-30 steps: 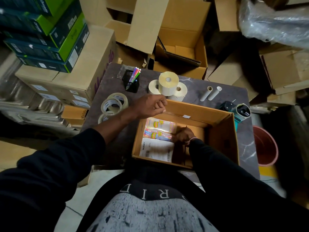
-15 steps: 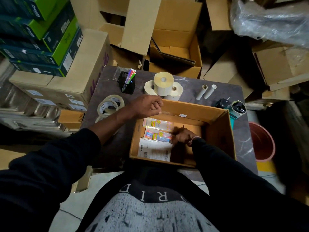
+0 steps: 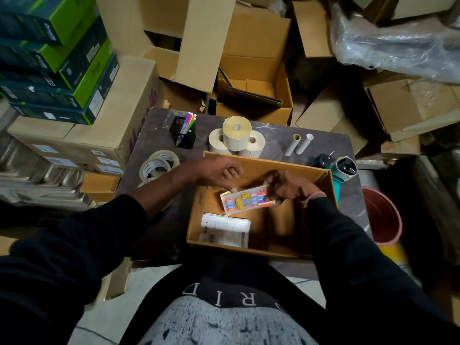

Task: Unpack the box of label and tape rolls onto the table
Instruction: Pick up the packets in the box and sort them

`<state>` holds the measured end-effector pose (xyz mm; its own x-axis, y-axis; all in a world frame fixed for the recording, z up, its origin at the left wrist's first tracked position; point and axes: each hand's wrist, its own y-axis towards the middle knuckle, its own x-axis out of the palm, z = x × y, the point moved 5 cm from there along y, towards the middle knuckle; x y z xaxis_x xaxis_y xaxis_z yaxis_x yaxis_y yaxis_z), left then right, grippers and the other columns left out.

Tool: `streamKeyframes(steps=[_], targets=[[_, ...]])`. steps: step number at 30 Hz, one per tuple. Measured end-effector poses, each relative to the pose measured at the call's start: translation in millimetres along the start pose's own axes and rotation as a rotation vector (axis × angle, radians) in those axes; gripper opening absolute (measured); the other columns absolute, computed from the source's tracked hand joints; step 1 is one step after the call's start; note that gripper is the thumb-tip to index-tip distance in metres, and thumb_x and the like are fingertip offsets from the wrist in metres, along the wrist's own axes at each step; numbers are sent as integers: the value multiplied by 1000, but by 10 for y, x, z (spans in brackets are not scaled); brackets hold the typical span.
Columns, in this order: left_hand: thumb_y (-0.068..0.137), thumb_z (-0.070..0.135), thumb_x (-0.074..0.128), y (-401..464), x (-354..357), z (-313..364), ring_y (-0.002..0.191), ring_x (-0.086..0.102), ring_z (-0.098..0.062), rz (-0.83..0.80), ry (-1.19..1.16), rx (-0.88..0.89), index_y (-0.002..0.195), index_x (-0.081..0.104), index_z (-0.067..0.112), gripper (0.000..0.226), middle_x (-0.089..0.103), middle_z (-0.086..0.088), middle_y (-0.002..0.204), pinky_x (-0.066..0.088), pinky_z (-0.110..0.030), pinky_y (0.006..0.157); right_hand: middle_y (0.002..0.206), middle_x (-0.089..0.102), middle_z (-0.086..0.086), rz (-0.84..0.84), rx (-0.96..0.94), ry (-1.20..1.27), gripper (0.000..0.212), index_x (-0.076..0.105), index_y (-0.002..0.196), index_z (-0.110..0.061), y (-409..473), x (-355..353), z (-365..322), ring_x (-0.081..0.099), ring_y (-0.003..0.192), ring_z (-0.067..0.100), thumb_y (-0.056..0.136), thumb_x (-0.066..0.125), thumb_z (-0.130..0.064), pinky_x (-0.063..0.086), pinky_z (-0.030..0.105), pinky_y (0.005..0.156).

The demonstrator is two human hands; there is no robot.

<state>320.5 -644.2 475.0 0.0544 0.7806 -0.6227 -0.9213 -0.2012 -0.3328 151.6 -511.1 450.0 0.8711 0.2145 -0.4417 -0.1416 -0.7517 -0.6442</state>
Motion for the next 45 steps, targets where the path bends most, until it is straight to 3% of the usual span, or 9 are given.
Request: streamKeyframes(steps=[3, 6, 9, 20, 24, 31, 36, 41, 45], targets=[[80, 27, 87, -4, 59, 108, 107, 64, -4, -137, -99, -12, 133, 61, 13, 61, 66, 7, 122, 54, -10, 86, 90, 75, 8, -75, -137, -35, 24, 70, 101, -8, -253, -251, -293, 72, 79, 30, 80, 80, -1, 63, 36, 70], [82, 41, 84, -64, 74, 165, 99, 74, -14, -222, -95, 40, 119, 68, 17, 47, 77, 5, 111, 60, -42, 93, 96, 77, 8, -80, -256, -24, 30, 72, 105, -5, -414, -425, -556, 75, 85, 25, 77, 83, -7, 63, 35, 74], [89, 31, 79, -150, 16, 169, 100, 75, -22, -225, -234, 70, 117, 68, 11, 35, 79, -1, 108, 58, -51, 95, 99, 76, 3, 25, -361, -16, 30, 74, 103, -8, -491, -556, -746, 74, 90, 19, 75, 85, -8, 61, 28, 75], [91, 10, 76, -498, -371, 18, 99, 76, -32, -104, -401, 10, 116, 67, -3, 30, 78, -15, 108, 59, -50, 93, 94, 74, 15, 258, -642, 147, 23, 67, 87, 5, -568, -588, -1116, 71, 96, 29, 78, 83, -8, 59, 37, 85], [89, 8, 77, -601, -422, -24, 92, 77, -25, -62, -443, 2, 114, 68, -6, 30, 79, -16, 104, 61, -34, 80, 88, 71, 25, 221, -714, 261, 23, 59, 79, 10, -516, -473, -1182, 71, 88, 34, 77, 82, 3, 58, 40, 83], [84, 6, 81, -709, -559, -130, 85, 75, -20, 179, -425, 42, 97, 71, 15, 18, 78, -4, 92, 58, -31, 71, 90, 66, 38, 131, -670, 567, 31, 58, 103, 19, -455, -378, -1253, 61, 79, 35, 102, 49, -11, 49, 39, 73], [84, 18, 83, -770, -668, -194, 90, 75, -23, 269, -354, 91, 104, 74, 12, 23, 77, -4, 97, 57, -38, 74, 99, 70, 24, 292, -737, 312, 19, 71, 113, -2, -513, -371, -1383, 68, 73, 24, 98, 60, -4, 51, 29, 58], [89, 4, 76, -801, -670, -177, 92, 77, -31, 125, -462, 70, 112, 69, -4, 26, 79, -13, 100, 62, -36, 76, 104, 60, 17, 403, -819, 108, 24, 79, 105, -10, -422, -392, -1488, 55, 92, 33, 81, 82, -9, 53, 46, 74], [91, 0, 71, -822, -643, -189, 96, 76, -37, 29, -572, 27, 113, 68, -3, 22, 78, -20, 104, 63, -35, 73, 109, 61, 10, 391, -826, 88, 26, 77, 104, -9, -390, -353, -1527, 59, 100, 23, 78, 84, -10, 57, 46, 78]])
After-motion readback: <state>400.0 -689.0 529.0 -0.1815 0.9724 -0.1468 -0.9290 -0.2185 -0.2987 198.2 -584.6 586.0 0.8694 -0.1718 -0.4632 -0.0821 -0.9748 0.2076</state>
